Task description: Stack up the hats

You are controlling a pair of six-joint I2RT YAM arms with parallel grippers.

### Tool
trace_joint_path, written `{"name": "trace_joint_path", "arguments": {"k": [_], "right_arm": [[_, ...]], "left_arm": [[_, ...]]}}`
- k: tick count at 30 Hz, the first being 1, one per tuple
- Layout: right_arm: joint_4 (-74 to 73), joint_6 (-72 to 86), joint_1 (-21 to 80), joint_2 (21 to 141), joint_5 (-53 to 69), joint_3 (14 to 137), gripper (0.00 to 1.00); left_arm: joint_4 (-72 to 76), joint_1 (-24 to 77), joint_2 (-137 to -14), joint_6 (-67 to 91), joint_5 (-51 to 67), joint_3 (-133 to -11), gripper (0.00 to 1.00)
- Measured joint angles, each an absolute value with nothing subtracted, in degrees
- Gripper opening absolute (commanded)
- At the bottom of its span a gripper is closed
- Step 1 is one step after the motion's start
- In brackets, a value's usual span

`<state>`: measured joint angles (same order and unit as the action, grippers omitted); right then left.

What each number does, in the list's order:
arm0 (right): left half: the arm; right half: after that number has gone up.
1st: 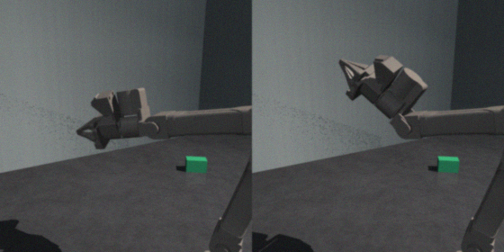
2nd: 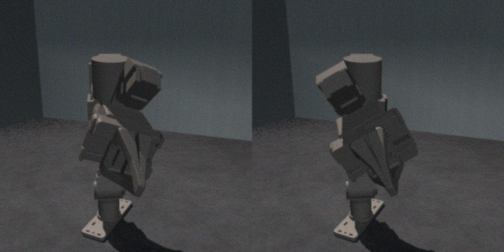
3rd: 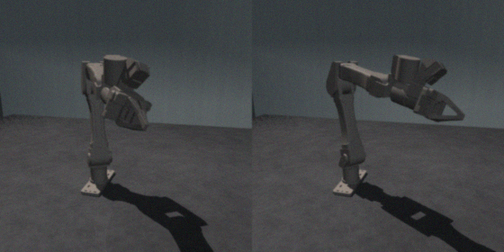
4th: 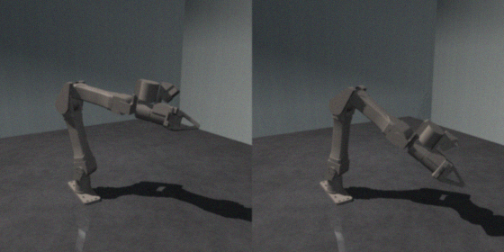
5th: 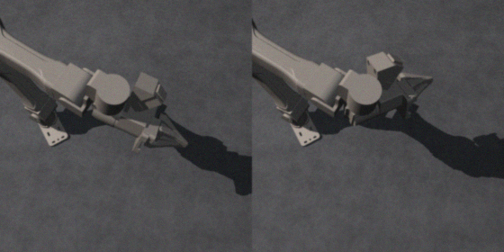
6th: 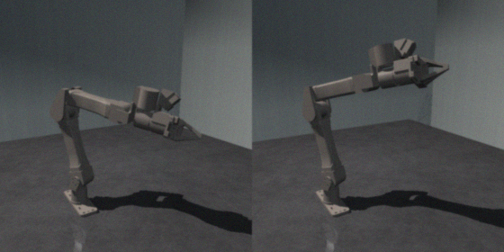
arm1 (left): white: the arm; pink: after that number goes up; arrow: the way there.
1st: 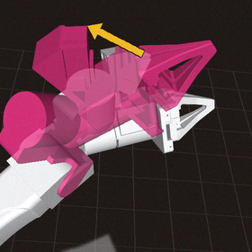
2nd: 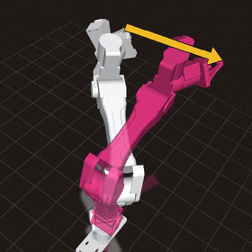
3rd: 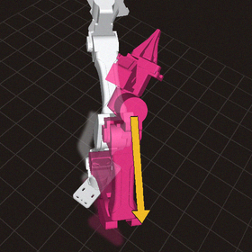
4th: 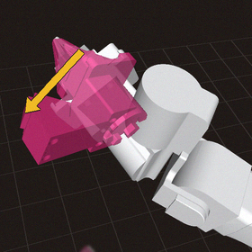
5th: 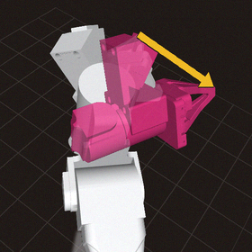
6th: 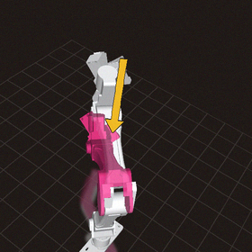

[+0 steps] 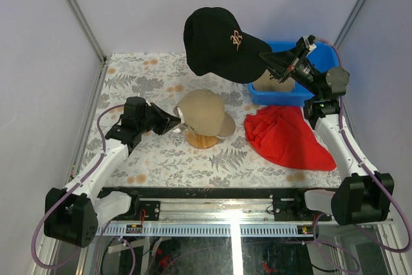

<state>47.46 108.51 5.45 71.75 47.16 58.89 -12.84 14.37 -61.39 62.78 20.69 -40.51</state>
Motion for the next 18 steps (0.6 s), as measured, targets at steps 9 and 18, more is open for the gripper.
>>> {"name": "trace_joint_path", "arguments": {"k": [9, 18], "right_arm": [[44.4, 106.3, 4.9, 71.8, 51.0, 59.0, 0.0], [37.1, 103.5, 4.9, 71.8, 57.3, 59.3, 0.0]], "left_arm": [[-12.1, 13.5, -68.6, 57.9, 20.6, -42.2, 0.0], [-11.9, 8.9, -76.8, 51.9, 23.4, -48.8, 0.0]]}}
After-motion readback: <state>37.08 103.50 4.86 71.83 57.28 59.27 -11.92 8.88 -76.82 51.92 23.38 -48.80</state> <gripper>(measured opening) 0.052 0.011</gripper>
